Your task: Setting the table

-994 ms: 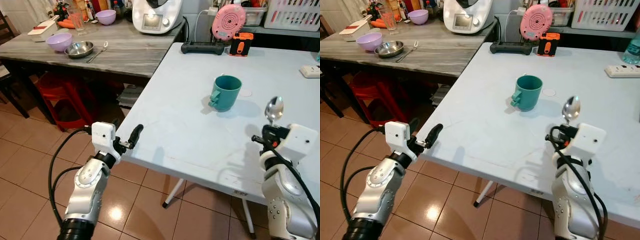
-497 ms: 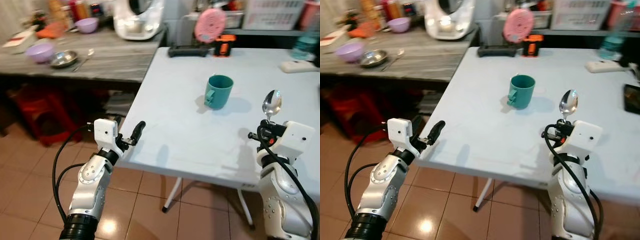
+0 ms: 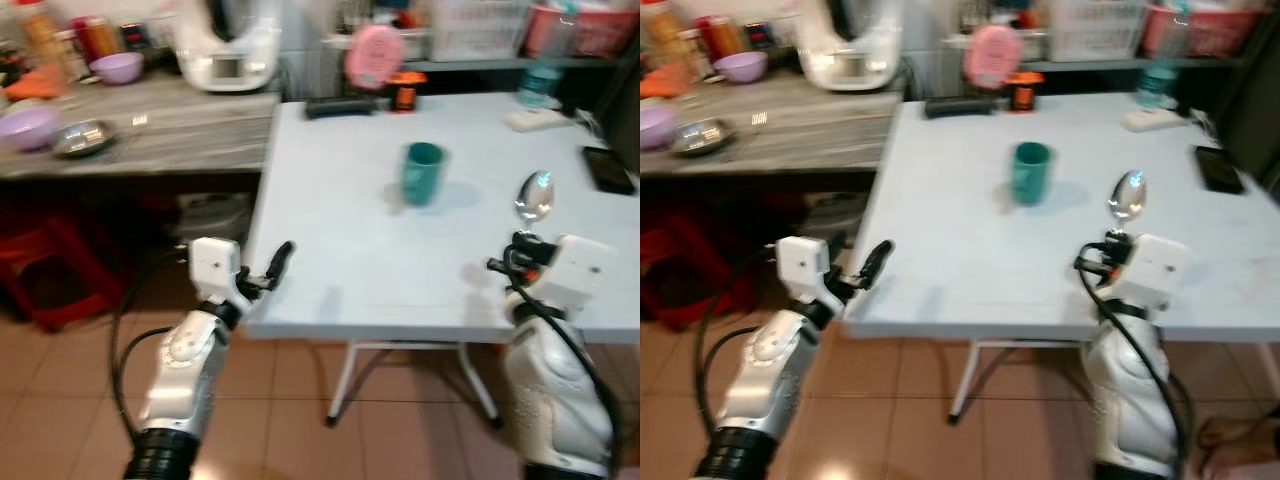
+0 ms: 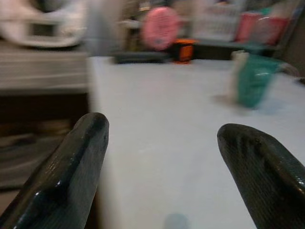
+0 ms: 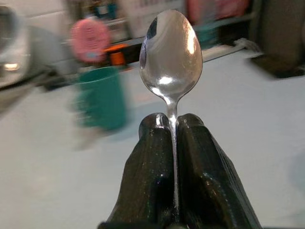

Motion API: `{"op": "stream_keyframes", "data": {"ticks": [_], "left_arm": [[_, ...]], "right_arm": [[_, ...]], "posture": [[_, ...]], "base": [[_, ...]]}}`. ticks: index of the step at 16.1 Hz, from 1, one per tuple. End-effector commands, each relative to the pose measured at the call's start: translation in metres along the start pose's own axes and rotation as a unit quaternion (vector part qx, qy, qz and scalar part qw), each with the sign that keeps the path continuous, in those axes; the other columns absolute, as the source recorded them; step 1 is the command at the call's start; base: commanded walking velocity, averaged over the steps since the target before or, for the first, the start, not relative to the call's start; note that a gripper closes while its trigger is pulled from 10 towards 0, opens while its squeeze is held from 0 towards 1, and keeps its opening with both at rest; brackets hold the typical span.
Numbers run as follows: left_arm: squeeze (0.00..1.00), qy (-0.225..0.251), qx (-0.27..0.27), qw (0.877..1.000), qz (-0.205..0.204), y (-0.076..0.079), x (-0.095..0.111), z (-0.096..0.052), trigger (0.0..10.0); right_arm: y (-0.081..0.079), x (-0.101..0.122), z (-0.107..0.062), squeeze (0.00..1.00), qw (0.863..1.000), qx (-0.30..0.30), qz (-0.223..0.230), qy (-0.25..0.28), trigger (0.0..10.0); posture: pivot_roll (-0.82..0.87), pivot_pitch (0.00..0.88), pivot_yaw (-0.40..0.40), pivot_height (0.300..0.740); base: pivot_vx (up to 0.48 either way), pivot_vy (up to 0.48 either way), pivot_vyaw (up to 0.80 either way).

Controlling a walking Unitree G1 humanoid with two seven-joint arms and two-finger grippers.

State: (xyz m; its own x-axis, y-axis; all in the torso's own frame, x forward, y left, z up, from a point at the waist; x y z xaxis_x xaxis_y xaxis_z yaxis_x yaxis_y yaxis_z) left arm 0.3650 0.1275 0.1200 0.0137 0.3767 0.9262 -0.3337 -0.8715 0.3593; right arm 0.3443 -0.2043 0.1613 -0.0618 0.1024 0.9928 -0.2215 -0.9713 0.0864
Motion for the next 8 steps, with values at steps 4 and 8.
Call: {"op": "stream_keyframes", "data": {"ticks": [4, 8], "left_arm": [[0.00, 0.012, 0.005, 1.000, 0.008, -0.0009, 0.0069, 0.0042, 10.0], [0.00, 0.024, 0.024, 0.999, 0.009, -0.0026, 0.0094, 0.0091, 10.0]], "right_arm": [[0.0001, 0.0038, 0.0026, 0.00, 1.000, -0.002, 0.003, 0.012, 10.0], [-0.0018, 0.0048, 0.0023, 0.00, 1.000, -0.001, 0.002, 0.017, 10.0]], "posture": [[-0.06, 0.022, 0.069, 0.740], [-0.06, 0.022, 0.072, 0.740]], "base": [[0.000, 0.412, 0.00], [0.000, 0.416, 0.00]]}}
Point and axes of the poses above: a point about 5 cm out from each wrist's last joint towards the gripper, its own z axis pointing out of the wrist towards the gripper, its own x axis along the axis of the wrist's last joint, y = z × x, the point moved 6 cm from there along z, pointing out of the wrist towards the gripper, and after that the axes turned 15 degrees about -z, right-handed, at the moved point
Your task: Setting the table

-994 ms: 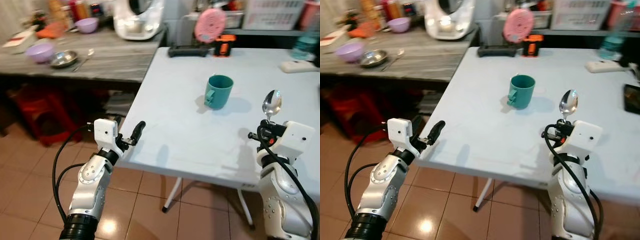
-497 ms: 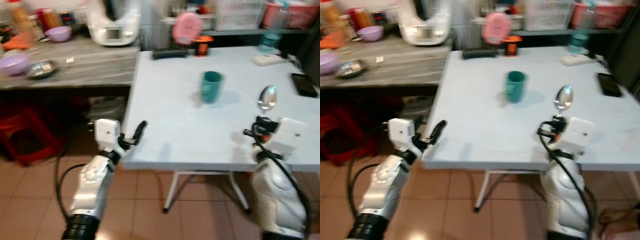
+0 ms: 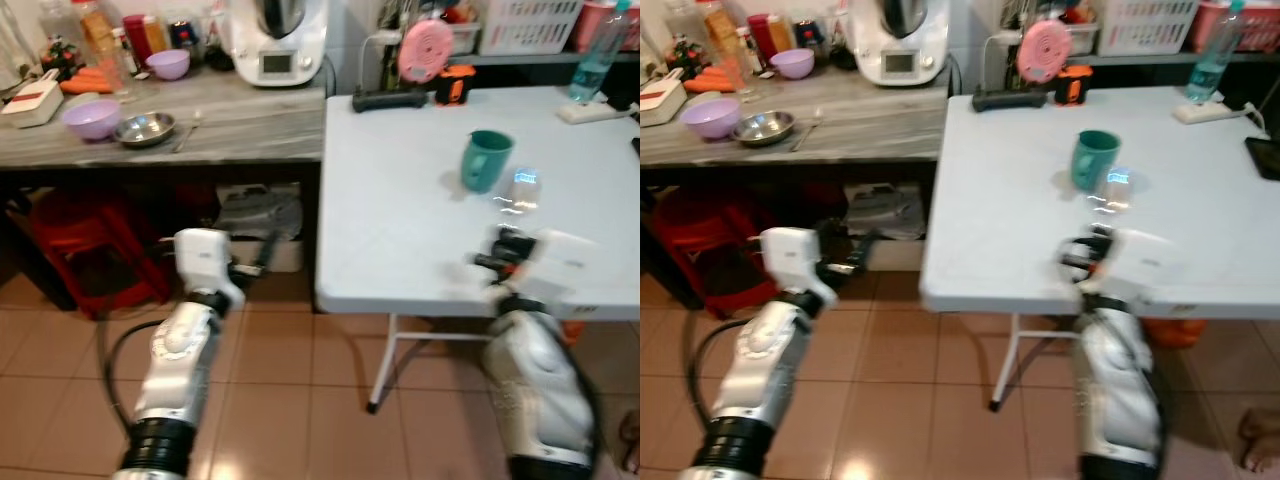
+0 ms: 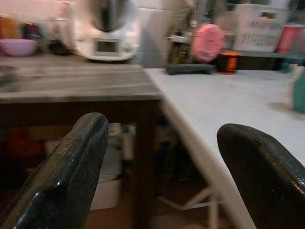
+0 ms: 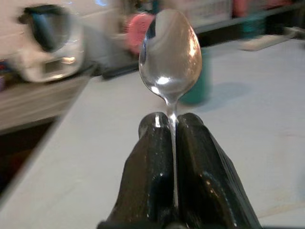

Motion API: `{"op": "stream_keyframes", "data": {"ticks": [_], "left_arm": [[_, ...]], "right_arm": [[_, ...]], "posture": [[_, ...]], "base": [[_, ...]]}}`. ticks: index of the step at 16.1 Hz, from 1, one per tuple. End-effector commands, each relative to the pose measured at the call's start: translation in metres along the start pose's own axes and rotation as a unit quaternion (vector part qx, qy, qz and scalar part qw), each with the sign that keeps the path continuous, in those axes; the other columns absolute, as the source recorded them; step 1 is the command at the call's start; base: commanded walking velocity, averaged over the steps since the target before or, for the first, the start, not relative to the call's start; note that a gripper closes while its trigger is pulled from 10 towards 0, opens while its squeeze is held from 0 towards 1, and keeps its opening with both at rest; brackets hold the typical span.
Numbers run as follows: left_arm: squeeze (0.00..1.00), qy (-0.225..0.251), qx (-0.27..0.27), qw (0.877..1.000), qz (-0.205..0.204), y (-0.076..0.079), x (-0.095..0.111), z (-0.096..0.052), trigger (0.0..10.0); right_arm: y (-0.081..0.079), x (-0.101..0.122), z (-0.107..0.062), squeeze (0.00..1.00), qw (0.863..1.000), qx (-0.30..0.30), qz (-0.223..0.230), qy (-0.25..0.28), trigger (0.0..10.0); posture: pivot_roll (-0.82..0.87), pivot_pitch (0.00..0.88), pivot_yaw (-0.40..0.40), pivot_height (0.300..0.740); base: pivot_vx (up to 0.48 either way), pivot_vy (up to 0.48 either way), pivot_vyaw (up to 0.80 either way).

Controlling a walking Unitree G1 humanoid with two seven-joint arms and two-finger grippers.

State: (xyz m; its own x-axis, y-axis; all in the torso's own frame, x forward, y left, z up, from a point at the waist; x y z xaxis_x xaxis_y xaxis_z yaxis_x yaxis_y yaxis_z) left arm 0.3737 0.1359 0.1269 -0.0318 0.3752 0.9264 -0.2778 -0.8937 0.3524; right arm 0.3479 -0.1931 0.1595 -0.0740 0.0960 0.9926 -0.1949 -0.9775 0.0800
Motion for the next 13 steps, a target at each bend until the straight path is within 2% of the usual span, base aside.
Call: {"op": "stream_keyframes", "data": {"ticks": [1, 7, 13], "left_arm": [[0.00, 0.002, -0.005, 1.000, 0.001, 0.0054, -0.0006, 0.0026, 10.0], [0.00, 0.007, 0.009, 1.000, 0.005, 0.0017, -0.0010, 0.0037, 10.0], [0.00, 0.007, 0.011, 1.000, 0.000, 0.0048, -0.0045, 0.0049, 10.0]], "right_arm": [[0.0102, 0.0056, 0.0009, 0.00, 1.000, -0.014, -0.003, 0.012, 10.0], [0.0108, 0.0061, 0.0006, 0.00, 1.000, -0.011, -0.008, 0.014, 10.0], [0.0054, 0.0022, -0.0042, 0.00, 1.000, -0.003, -0.005, 0.008, 10.0]], "posture": [[-0.07, 0.022, 0.072, 0.740], [-0.07, 0.026, 0.068, 0.740], [-0.07, 0.027, 0.068, 0.740]], "base": [[0.000, 0.416, 0.00], [0.000, 0.417, 0.00], [0.000, 0.431, 0.00]]}}
Point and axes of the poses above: a point about 5 cm out from each wrist's last joint towards the gripper, its own z axis pointing out of the wrist towards the gripper, its own x axis along the axis of the wrist's last joint, y = z × x, the point moved 6 cm from there along z, pointing out of the wrist towards the gripper, and after that the axes turned 15 degrees about -z, right-handed, at the moved point
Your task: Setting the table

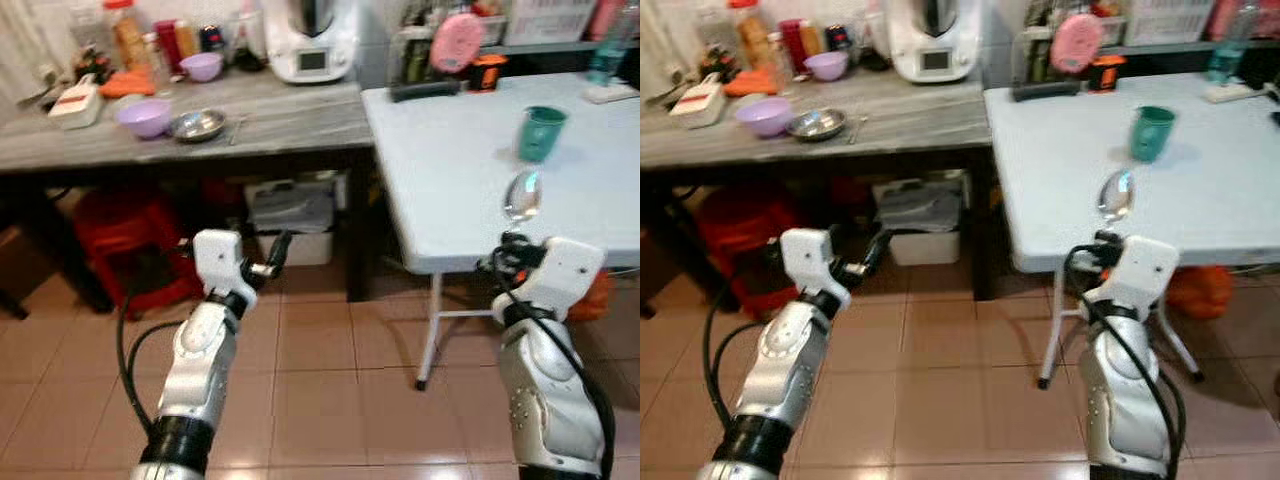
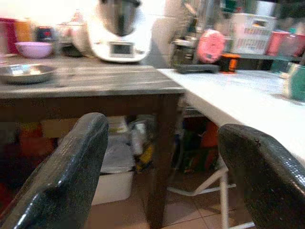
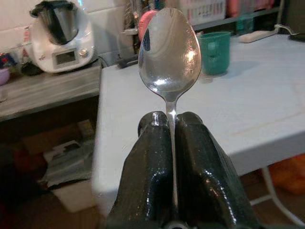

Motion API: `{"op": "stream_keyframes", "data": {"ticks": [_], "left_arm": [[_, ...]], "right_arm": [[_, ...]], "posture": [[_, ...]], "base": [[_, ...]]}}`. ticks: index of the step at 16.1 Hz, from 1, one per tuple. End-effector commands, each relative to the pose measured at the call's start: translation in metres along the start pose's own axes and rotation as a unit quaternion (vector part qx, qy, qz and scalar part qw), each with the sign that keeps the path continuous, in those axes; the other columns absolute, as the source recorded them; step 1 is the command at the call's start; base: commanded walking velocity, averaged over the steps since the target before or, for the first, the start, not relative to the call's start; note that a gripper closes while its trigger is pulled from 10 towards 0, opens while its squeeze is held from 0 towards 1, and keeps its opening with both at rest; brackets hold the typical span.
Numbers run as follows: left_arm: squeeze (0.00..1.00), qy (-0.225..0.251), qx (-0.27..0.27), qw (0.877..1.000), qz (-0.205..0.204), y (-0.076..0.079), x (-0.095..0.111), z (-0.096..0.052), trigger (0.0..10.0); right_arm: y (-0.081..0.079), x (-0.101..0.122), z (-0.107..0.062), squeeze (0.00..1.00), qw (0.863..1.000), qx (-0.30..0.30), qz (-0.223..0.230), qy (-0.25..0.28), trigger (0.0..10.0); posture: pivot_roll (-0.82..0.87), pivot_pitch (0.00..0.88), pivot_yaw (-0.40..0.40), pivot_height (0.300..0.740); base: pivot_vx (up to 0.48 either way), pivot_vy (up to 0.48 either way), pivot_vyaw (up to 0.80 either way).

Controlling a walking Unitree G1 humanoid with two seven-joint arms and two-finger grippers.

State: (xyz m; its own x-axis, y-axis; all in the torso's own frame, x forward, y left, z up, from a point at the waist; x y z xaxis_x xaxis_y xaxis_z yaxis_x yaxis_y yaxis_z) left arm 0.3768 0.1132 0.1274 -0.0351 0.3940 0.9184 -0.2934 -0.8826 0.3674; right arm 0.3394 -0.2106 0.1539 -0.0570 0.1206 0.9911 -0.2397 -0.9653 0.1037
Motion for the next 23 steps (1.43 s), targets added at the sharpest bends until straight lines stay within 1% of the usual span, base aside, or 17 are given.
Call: {"op": "stream_keyframes", "data": {"ticks": [1, 7, 9, 10, 11, 15, 23], "left_arm": [[0.00, 0.002, 0.019, 1.000, 0.009, -0.015, 0.004, -0.004, 10.0], [0.00, 0.003, 0.018, 1.000, 0.010, -0.013, 0.003, -0.002, 10.0], [0.00, 0.008, 0.010, 1.000, 0.010, -0.010, 0.005, -0.001, 10.0], [0.00, -0.001, 0.001, 1.000, 0.009, -0.008, 0.003, -0.002, 10.0], [0.00, -0.003, -0.004, 1.000, 0.007, -0.007, 0.002, -0.002, 10.0], [0.00, -0.001, -0.010, 1.000, 0.002, -0.005, 0.002, -0.003, 10.0], [0.00, -0.003, -0.016, 1.000, -0.003, -0.004, 0.002, -0.004, 10.0]], "right_arm": [[-0.012, 0.009, 0.001, 0.00, 1.000, 0.019, 0.009, 0.014, 10.0], [-0.009, 0.010, 0.000, 0.00, 1.000, 0.016, 0.005, 0.015, 10.0], [-0.009, 0.009, 0.000, 0.00, 1.000, 0.016, 0.004, 0.015, 10.0], [-0.008, 0.010, 0.000, 0.00, 1.000, 0.017, 0.003, 0.015, 10.0], [-0.009, 0.010, 0.000, 0.00, 1.000, 0.017, 0.001, 0.016, 10.0], [-0.008, 0.010, 0.000, 0.00, 1.000, 0.018, 0.000, 0.017, 10.0], [-0.008, 0.010, 0.000, 0.00, 1.000, 0.020, -0.001, 0.018, 10.0]], "posture": [[-0.08, 0.030, 0.070, 0.740], [-0.08, 0.033, 0.072, 0.740], [-0.08, 0.033, 0.072, 0.740], [-0.08, 0.033, 0.072, 0.740], [-0.09, 0.034, 0.072, 0.740], [-0.09, 0.034, 0.072, 0.740], [-0.09, 0.036, 0.073, 0.740]], "base": [[0.000, 0.446, 0.00], [0.000, 0.437, 0.00], [0.000, 0.000, 0.00], [0.000, 0.000, 0.00], [0.244, 0.000, 0.00], [0.363, 0.000, 0.59], [0.414, 0.000, 0.00]]}}
Point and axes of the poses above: a point about 5 cm out from each wrist's last joint towards the gripper, its own z axis pointing out of the wrist towards the gripper, its own x axis along the axis of the wrist's last joint, y = z × x, the point moved 6 cm from there along z, pointing out of the wrist towards the gripper, and after that the axes turned 15 degrees about -z, right-handed, at the moved point
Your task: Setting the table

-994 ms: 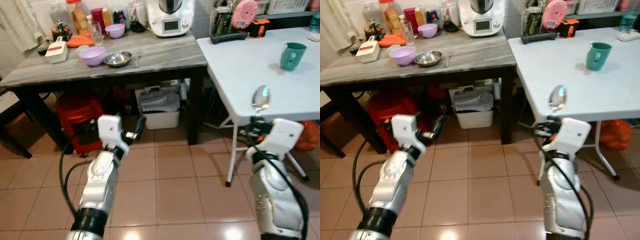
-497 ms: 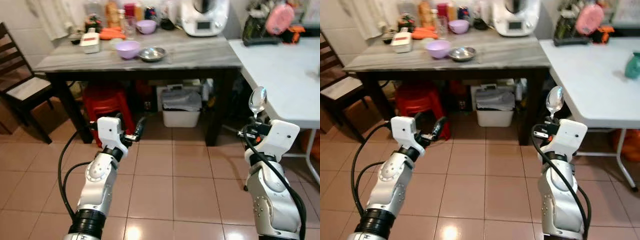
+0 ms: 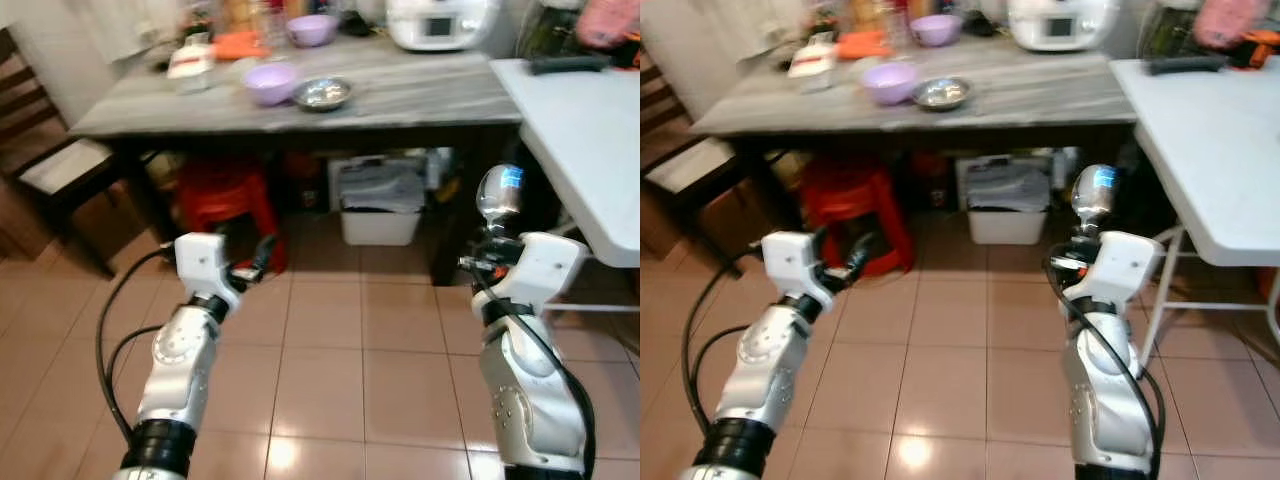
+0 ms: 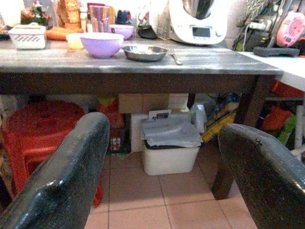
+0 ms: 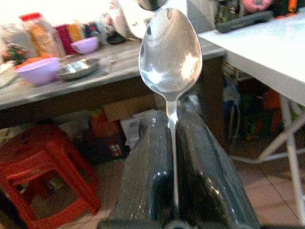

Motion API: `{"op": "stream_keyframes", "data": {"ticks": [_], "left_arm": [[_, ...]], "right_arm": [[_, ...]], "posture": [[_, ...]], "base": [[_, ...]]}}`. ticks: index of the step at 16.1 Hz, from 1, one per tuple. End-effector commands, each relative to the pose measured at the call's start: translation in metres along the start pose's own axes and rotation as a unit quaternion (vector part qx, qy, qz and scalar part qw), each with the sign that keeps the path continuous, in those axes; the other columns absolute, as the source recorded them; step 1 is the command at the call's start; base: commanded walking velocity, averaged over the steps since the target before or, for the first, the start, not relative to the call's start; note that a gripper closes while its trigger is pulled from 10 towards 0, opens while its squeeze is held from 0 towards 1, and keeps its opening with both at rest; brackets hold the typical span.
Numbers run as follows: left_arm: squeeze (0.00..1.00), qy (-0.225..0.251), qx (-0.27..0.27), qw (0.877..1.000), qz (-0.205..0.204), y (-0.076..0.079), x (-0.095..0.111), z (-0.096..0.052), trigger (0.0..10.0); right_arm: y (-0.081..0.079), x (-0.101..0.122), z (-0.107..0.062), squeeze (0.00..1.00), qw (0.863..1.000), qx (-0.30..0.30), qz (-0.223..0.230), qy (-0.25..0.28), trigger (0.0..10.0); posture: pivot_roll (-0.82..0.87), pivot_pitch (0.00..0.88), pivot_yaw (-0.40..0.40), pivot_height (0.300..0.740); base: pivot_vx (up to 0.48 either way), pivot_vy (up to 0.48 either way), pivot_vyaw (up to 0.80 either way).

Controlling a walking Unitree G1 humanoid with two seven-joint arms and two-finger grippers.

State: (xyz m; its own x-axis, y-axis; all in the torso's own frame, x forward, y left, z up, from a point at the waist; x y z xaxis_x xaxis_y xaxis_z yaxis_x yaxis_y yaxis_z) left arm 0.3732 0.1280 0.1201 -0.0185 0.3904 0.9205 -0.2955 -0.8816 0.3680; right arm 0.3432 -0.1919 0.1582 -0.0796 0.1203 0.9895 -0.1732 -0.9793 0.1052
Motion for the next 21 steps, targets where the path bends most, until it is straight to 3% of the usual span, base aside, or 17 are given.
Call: {"op": "stream_keyframes", "data": {"ticks": [1, 6, 11, 21], "left_arm": [[0.00, 0.005, -0.015, 1.000, -0.003, 0.011, 0.003, 0.004, 10.0], [0.00, 0.015, -0.003, 1.000, 0.006, 0.008, 0.007, 0.001, 10.0], [0.00, 0.007, 0.011, 1.000, 0.008, 0.002, 0.001, -0.017, 10.0], [0.00, -0.002, -0.005, 1.000, -0.003, 0.015, -0.005, -0.019, 10.0]], "right_arm": [[0.010, 0.004, 0.000, 0.00, 1.000, -0.014, -0.004, 0.007, 10.0], [0.013, 0.008, -0.002, 0.00, 1.000, -0.012, -0.014, 0.014, 10.0], [0.014, 0.008, -0.001, 0.00, 1.000, -0.011, -0.017, 0.014, 10.0], [0.013, 0.006, -0.002, 0.00, 1.000, -0.006, -0.021, 0.011, 10.0]], "posture": [[-0.09, 0.036, 0.073, 0.740], [-0.09, 0.041, 0.073, 0.740], [-0.08, 0.041, 0.064, 0.740], [-0.09, 0.041, 0.060, 0.740]], "base": [[0.420, 0.000, 0.00], [0.415, 0.000, 0.00], [0.416, 0.000, 0.00], [0.416, 0.000, 0.11]]}}
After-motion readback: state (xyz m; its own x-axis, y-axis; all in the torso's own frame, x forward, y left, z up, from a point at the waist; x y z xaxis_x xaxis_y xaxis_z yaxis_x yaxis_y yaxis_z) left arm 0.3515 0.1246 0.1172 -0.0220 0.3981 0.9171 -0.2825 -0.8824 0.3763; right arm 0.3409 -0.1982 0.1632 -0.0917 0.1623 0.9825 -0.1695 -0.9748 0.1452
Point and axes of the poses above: a point about 5 cm out from each wrist's last joint towards the gripper, its own z axis pointing out of the wrist towards the gripper, its own x axis along the axis of the wrist's last joint, y = z × x, the point moved 6 cm from there along z, pointing out of the wrist towards the gripper, and after that the axes turned 15 degrees about -z, right-handed, at the moved point
